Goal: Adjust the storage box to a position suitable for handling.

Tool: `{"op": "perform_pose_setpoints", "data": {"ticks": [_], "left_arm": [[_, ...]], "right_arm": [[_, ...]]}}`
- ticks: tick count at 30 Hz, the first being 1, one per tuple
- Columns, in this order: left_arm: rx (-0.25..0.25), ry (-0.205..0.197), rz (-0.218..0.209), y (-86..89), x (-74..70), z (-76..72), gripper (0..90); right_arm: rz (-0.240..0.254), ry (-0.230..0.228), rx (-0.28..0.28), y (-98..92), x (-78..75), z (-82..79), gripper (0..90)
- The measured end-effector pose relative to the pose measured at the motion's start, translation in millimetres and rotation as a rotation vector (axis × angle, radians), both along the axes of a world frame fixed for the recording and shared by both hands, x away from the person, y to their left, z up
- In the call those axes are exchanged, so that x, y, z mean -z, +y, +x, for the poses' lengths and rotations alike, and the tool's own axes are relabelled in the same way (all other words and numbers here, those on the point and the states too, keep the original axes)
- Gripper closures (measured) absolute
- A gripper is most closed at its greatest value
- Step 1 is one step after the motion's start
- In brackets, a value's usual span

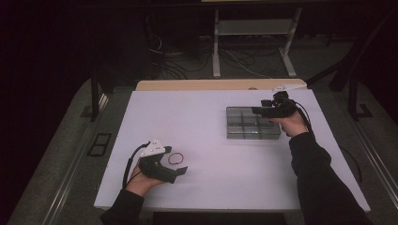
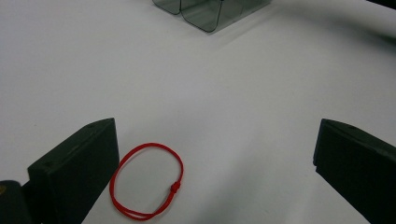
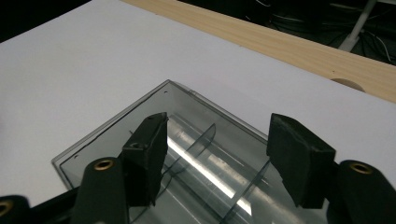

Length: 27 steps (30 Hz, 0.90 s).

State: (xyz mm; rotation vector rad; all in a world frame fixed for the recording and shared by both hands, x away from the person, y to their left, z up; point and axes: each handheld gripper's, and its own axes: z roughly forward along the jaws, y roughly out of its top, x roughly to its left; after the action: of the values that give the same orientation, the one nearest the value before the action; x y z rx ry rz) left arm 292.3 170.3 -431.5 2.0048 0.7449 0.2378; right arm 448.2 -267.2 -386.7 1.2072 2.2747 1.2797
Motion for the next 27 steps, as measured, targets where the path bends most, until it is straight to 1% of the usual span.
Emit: {"op": "perform_pose_setpoints", "data": {"ticks": [1,2,3,4,6,10,11,12,13,14,15,17,20,21,22,23,25,27], "left_arm": [[0.0,0.0,0.0,0.0,0.0,0.0,0.0],[0.0,0.0,0.001,0.0,0.0,0.0,0.0],[0.0,-0.001,0.0,0.0,0.0,0.1,0.0],[0.001,-0.001,0.001,0.1,0.0,0.0,0.0],[0.002,-0.003,0.001,0.1,-0.1,-0.1,0.0],[0.002,-0.002,0.0,0.0,0.0,0.0,0.0],[0.003,-0.002,-0.001,-0.1,0.0,0.1,0.0],[0.004,-0.001,-0.001,-0.1,0.1,0.1,0.0],[0.005,-0.001,0.0,-0.1,0.1,0.1,0.0],[0.005,0.0,-0.001,-0.3,0.2,0.0,0.0],[0.005,-0.001,0.0,-0.2,0.1,0.0,0.0],[0.006,-0.001,0.0,0.0,0.1,0.1,0.0],[0.007,-0.001,-0.001,-0.2,0.3,0.1,0.0],[0.006,0.0,-0.002,-0.3,0.3,0.1,0.0],[0.006,0.0,-0.002,-0.3,0.5,0.2,0.0],[0.007,-0.001,-0.002,-0.3,0.5,0.2,0.0],[0.008,-0.001,-0.002,-0.3,0.6,0.2,0.0],[0.007,-0.002,-0.004,-0.7,0.9,0.1,0.0]], "right_arm": [[0.0,0.0,0.0,0.0,0.0,0.0,40.0],[-0.002,0.008,0.005,0.5,0.8,4.4,42.9],[-0.002,0.008,0.005,0.5,0.8,4.4,42.9],[-0.005,0.02,0.016,1.2,1.8,8.8,46.8],[-0.011,0.031,0.022,2.0,2.9,12.7,51.0],[-0.017,0.039,0.032,3.3,4.8,21.0,60.1],[-0.017,0.039,0.032,3.3,4.8,21.0,60.1],[-0.006,0.052,0.044,3.9,5.8,25.2,65.6],[-0.005,0.054,0.044,3.7,6.2,27.6,68.9],[-0.005,0.054,0.044,3.7,6.2,27.6,68.9],[-0.003,0.066,0.051,3.8,6.6,31.9,74.5],[-0.001,0.079,0.05,4.4,7.5,36.7,79.3],[-0.012,0.082,0.044,5.7,10.0,43.1,85.8],[-0.012,0.082,0.044,5.7,10.0,43.1,85.8],[-0.016,0.096,0.042,6.8,11.6,46.7,89.0],[-0.016,0.096,0.042,6.8,11.6,46.7,89.0],[-0.019,0.115,0.03,8.6,14.2,52.3,89.3],[-0.029,0.12,0.029,10.8,14.9,55.2,89.3]]}}
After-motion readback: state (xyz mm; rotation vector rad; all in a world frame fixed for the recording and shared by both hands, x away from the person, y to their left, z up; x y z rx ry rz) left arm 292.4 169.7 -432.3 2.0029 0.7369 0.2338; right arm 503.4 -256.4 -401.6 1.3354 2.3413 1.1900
